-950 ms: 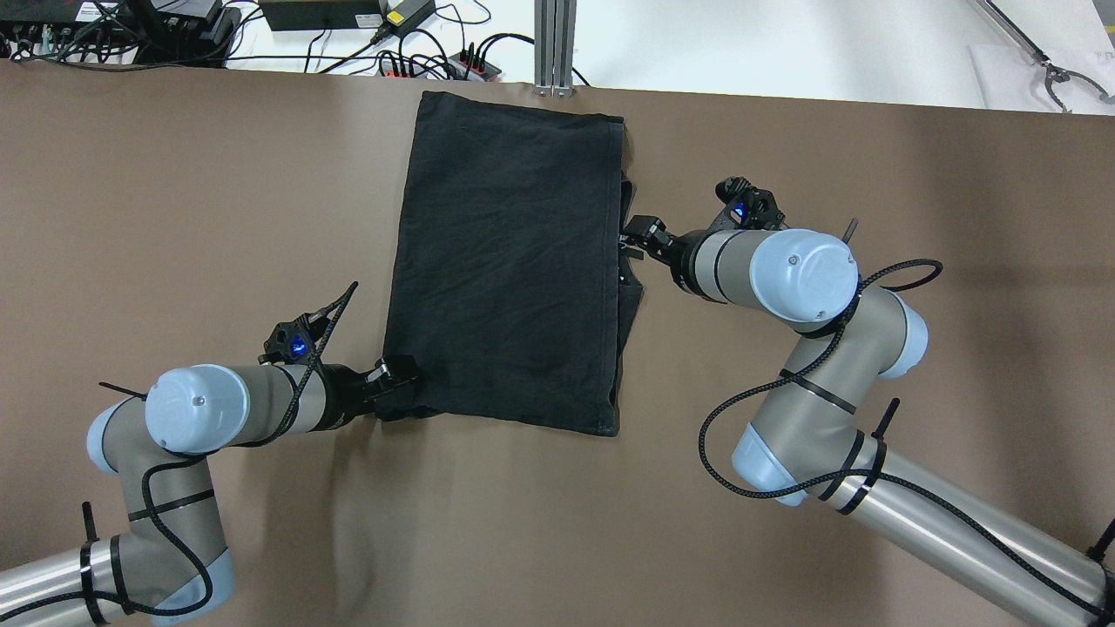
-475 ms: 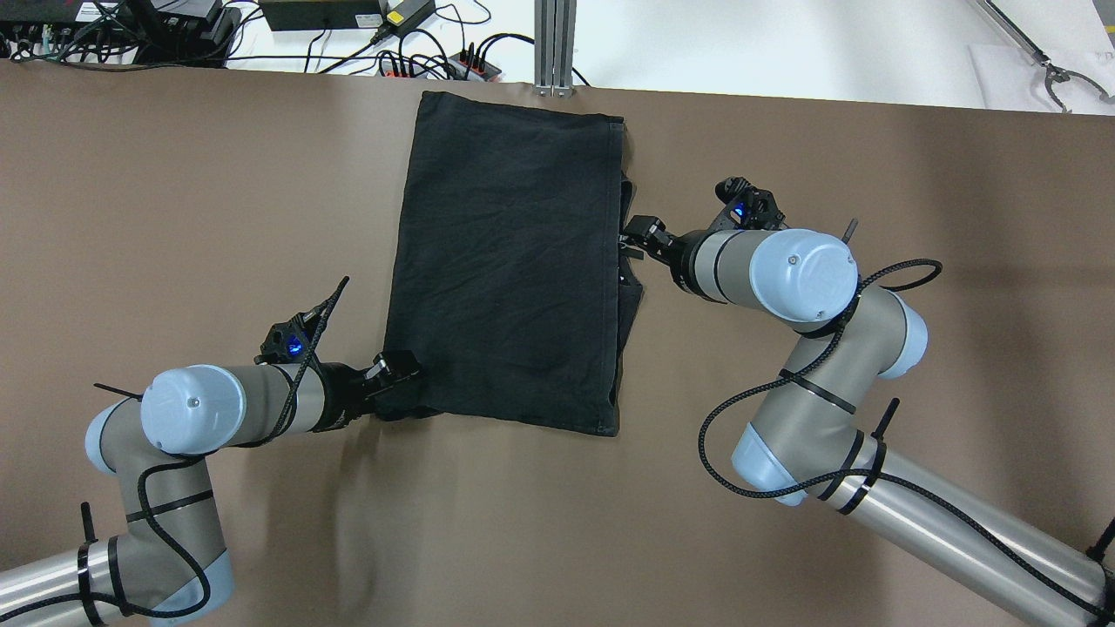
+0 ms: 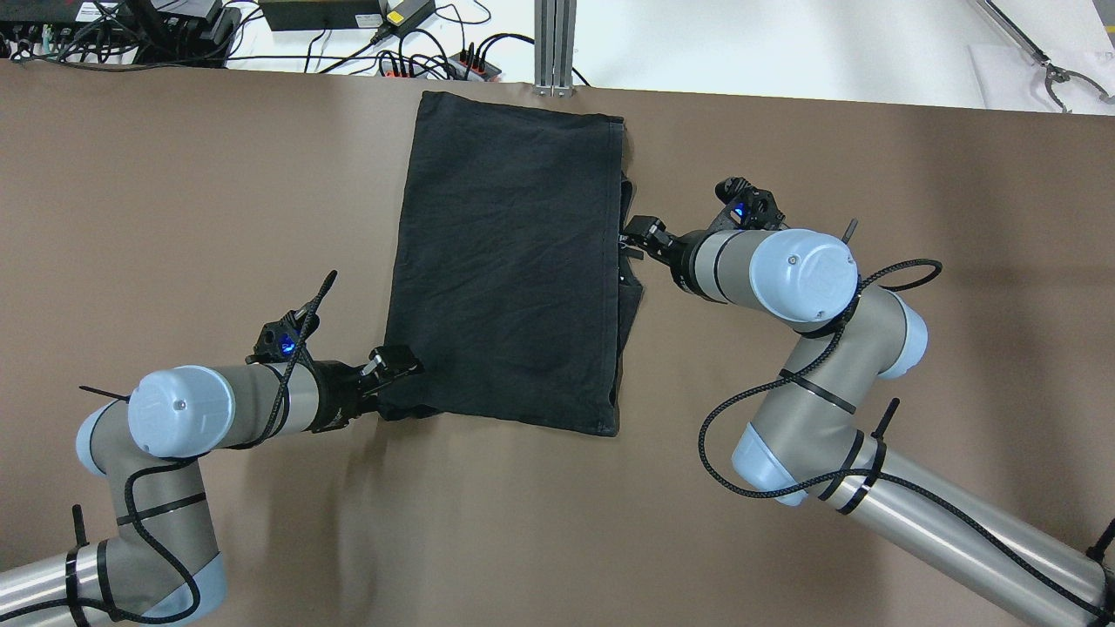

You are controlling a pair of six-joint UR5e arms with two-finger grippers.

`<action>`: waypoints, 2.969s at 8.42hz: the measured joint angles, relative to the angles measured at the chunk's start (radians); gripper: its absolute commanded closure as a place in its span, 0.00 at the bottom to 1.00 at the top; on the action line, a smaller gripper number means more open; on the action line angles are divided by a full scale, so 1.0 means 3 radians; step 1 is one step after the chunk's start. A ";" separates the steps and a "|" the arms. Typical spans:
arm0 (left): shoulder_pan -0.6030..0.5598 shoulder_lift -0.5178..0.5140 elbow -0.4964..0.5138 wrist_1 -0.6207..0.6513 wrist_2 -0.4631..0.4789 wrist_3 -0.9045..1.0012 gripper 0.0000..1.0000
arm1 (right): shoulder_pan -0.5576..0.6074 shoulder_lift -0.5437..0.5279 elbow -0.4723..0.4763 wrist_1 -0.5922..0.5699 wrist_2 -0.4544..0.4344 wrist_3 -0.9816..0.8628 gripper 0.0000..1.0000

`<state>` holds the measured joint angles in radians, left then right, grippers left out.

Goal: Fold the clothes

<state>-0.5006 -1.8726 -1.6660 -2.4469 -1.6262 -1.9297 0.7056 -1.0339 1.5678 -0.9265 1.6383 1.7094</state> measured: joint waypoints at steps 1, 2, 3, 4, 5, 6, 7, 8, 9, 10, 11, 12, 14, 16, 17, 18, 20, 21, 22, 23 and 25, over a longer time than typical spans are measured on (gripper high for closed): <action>0.0004 0.0009 0.0013 0.0003 0.0032 -0.0003 0.11 | 0.0000 0.0000 0.0000 0.0000 0.0000 0.0000 0.07; 0.0008 0.0021 0.0026 0.0005 0.0050 -0.0004 0.16 | 0.0000 0.0000 0.0000 0.0000 0.0000 -0.0001 0.07; 0.0010 0.0029 0.0034 0.0008 0.0060 -0.0005 0.18 | 0.0000 0.0000 0.0000 0.0000 0.0000 -0.0002 0.07; 0.0014 0.0035 0.0041 0.0012 0.0066 -0.0005 0.22 | 0.0000 0.0000 0.0000 0.0000 0.0000 -0.0002 0.07; 0.0016 0.0042 0.0048 0.0014 0.0069 -0.0005 0.31 | 0.0000 0.0000 0.0000 0.0000 0.0000 -0.0002 0.07; 0.0023 0.0042 0.0050 0.0015 0.0069 -0.0005 0.45 | 0.0000 0.0000 0.0000 0.0000 0.0000 -0.0002 0.07; 0.0042 0.0044 0.0053 0.0016 0.0071 -0.0005 0.67 | 0.0000 -0.0002 0.0000 0.0000 0.0000 -0.0004 0.07; 0.0056 0.0049 0.0053 0.0016 0.0073 -0.0003 1.00 | 0.0001 -0.0003 0.0000 0.0000 0.0000 -0.0005 0.07; 0.0063 0.0052 0.0051 0.0016 0.0073 0.0000 1.00 | 0.0001 -0.0004 0.0002 0.0000 0.0000 -0.0002 0.07; 0.0066 0.0058 0.0043 0.0016 0.0067 0.0014 1.00 | 0.0001 -0.0002 0.0008 0.0000 0.0000 0.0008 0.07; 0.0067 0.0068 0.0030 0.0014 0.0058 0.0030 1.00 | 0.0000 0.0007 0.0015 -0.0003 0.0000 0.0034 0.08; 0.0068 0.0072 0.0018 0.0012 0.0049 0.0039 1.00 | -0.0013 0.0004 0.0020 -0.0012 0.0000 0.0075 0.09; 0.0072 0.0054 0.0017 0.0014 0.0049 0.0045 1.00 | -0.0169 -0.0031 0.0031 -0.0087 -0.0026 0.0390 0.09; 0.0088 0.0041 0.0034 0.0019 0.0063 0.0049 1.00 | -0.0489 -0.0072 0.0112 -0.0392 -0.0232 0.0673 0.09; 0.0094 0.0037 0.0041 0.0020 0.0068 0.0050 1.00 | -0.0659 -0.0078 0.0178 -0.0581 -0.0366 0.0743 0.09; 0.0096 0.0036 0.0044 0.0021 0.0068 0.0051 1.00 | -0.0785 -0.0078 0.0202 -0.0681 -0.0474 0.0791 0.11; 0.0099 0.0036 0.0049 0.0021 0.0070 0.0055 1.00 | -0.0905 -0.0077 0.0204 -0.0741 -0.0596 0.0839 0.23; 0.0099 0.0038 0.0050 0.0021 0.0071 0.0056 1.00 | -0.0935 -0.0073 0.0184 -0.0732 -0.0673 0.0876 0.27; 0.0099 0.0040 0.0051 0.0021 0.0072 0.0056 1.00 | -0.0954 -0.0067 0.0151 -0.0726 -0.0741 0.0922 0.30; 0.0099 0.0045 0.0051 0.0021 0.0072 0.0056 1.00 | -0.0964 -0.0062 0.0125 -0.0723 -0.0779 0.0952 0.32; 0.0099 0.0052 0.0051 0.0021 0.0072 0.0056 1.00 | -0.0962 -0.0054 0.0103 -0.0719 -0.0804 0.0971 0.32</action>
<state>-0.4709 -1.8569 -1.6506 -2.4406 -1.6046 -1.9129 0.4172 -1.0502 1.5987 -1.1423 1.3972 2.0006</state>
